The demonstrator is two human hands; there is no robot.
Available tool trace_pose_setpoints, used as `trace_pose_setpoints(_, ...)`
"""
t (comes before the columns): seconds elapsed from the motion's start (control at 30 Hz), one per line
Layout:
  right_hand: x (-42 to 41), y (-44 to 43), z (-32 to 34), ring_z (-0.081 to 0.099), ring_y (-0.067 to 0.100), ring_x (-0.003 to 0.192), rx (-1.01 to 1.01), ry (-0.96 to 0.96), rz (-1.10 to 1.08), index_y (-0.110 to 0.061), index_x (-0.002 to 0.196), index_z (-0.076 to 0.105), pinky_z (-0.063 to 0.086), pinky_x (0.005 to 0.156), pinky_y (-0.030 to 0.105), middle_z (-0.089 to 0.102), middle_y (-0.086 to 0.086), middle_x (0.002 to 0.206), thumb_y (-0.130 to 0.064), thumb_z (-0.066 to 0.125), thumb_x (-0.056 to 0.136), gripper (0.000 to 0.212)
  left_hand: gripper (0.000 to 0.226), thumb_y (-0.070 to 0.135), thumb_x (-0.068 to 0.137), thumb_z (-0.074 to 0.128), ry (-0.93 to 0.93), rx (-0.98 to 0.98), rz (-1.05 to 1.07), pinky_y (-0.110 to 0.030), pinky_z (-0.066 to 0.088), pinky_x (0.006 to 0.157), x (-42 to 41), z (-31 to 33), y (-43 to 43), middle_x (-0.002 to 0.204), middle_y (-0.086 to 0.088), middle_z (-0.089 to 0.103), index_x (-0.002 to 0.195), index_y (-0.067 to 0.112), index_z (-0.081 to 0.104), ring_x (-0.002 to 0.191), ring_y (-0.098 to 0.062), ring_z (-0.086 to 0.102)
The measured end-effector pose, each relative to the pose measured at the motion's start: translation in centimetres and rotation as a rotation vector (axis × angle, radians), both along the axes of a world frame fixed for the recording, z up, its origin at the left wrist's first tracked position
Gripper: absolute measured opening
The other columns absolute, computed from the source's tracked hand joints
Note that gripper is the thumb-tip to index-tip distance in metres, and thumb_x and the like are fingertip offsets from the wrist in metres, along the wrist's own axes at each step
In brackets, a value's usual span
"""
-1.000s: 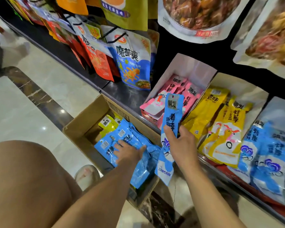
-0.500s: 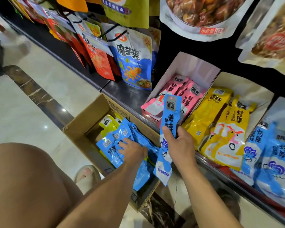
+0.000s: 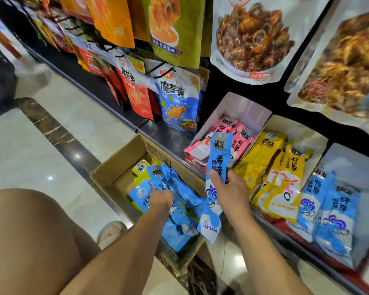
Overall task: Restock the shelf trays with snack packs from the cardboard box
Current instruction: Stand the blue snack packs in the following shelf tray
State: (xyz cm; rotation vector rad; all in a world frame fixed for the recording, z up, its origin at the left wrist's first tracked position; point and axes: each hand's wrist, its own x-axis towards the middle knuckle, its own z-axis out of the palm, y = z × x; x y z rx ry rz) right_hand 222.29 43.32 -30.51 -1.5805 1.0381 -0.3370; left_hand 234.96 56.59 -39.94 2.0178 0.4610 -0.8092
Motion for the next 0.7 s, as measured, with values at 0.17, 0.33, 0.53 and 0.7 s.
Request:
trace_pose_setpoints(0.17,-0.1,0.2,1.6,0.073,0.018,0.077,0.030,-0.054,0.011,-0.026,0.091,0.070,0.062,0.070,0.046,0.075,-0.002,0.085,-0.040,0.066,0.094,0.015,0.028,-0.002,0.086,0.033,0.026,-0.143,0.108,-0.037,0.006,0.059,0.9,4.4,1.1,0.067,-0.002,0.013,0.072,0.019,0.021,0.060,-0.017,0.009)
trace_pose_setpoints(0.33,-1.7,0.5,3.9,0.075,0.011,0.072,0.136,-0.115,-0.001,-0.025,0.094,0.071,0.060,0.057,0.029,0.078,-0.001,0.091,-0.034,0.068,0.095,0.010,0.020,0.011,0.065,0.043,0.055,-0.402,0.075,-0.036,0.032,0.062,0.9,8.7,2.3,0.070,-0.007,0.028,0.076,0.020,0.028,0.067,-0.022,0.038)
trace_pose_setpoints(0.53,-5.1,0.6,6.5,0.077,0.021,0.079,0.225,-0.160,-0.056,-0.022,0.100,0.072,0.063,0.075,0.046,0.079,0.000,0.090,-0.033,0.069,0.094,0.013,0.028,0.011,0.060,0.059,0.009,-0.507,-0.142,-0.039,0.036,0.067,-0.9,13.5,2.7,0.063,0.000,0.036,0.065,0.025,0.035,0.072,-0.024,0.042)
trace_pose_setpoints(0.7,-8.6,0.2,9.2,0.077,0.021,0.081,0.214,-0.227,-0.114,-0.020,0.104,0.073,0.063,0.073,0.041,0.079,0.001,0.094,-0.030,0.068,0.095,0.014,0.026,0.000,0.079,0.053,-0.085,-0.601,-0.300,-0.060,0.057,0.081,-4.8,18.0,1.0,0.090,-0.018,0.073,0.101,0.006,0.065,0.082,-0.037,0.070)
